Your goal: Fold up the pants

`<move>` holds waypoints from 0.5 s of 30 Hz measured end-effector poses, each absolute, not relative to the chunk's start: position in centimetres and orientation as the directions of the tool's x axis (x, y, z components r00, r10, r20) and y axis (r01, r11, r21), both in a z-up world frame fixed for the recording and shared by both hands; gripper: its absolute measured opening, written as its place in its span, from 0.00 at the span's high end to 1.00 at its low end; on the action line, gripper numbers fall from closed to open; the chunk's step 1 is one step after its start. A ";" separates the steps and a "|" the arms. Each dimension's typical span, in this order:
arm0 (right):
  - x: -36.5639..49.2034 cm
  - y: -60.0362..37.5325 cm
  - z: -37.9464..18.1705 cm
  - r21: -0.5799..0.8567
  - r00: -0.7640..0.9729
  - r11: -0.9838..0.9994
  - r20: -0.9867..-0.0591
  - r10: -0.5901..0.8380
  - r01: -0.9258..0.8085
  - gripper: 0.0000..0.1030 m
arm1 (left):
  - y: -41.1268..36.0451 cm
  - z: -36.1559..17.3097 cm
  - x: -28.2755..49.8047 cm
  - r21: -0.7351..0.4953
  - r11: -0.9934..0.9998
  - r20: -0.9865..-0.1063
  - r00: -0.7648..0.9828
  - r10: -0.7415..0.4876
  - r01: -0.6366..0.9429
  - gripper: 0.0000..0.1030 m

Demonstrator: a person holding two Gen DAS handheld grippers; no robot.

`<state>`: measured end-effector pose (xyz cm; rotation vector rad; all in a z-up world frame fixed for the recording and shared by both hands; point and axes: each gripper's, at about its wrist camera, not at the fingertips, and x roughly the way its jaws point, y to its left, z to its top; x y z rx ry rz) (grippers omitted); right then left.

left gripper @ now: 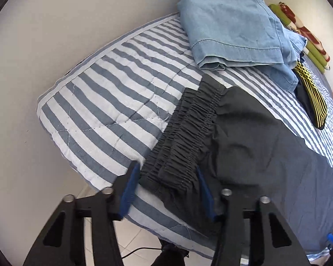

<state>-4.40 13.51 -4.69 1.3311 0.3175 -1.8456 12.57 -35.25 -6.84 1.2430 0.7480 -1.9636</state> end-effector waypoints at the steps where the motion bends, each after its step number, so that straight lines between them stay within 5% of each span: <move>1: -4.2 13.1 -4.6 0.247 -0.106 -0.631 -0.877 -0.468 0.736 0.66 | -35.0 -6.9 12.5 -0.096 -0.600 -0.918 -0.304 -0.255 0.794 0.60; 5: -3.4 12.1 -4.6 0.260 -0.098 -0.622 -0.871 -0.481 0.739 0.66 | -33.8 -6.4 12.3 -0.101 -0.612 -0.908 -0.323 -0.265 0.785 0.74; 15: -2.8 11.2 -4.4 0.277 -0.102 -0.616 -0.856 -0.507 0.737 0.66 | -31.1 0.7 12.6 -0.139 -0.657 -0.838 -0.442 -0.321 0.741 0.81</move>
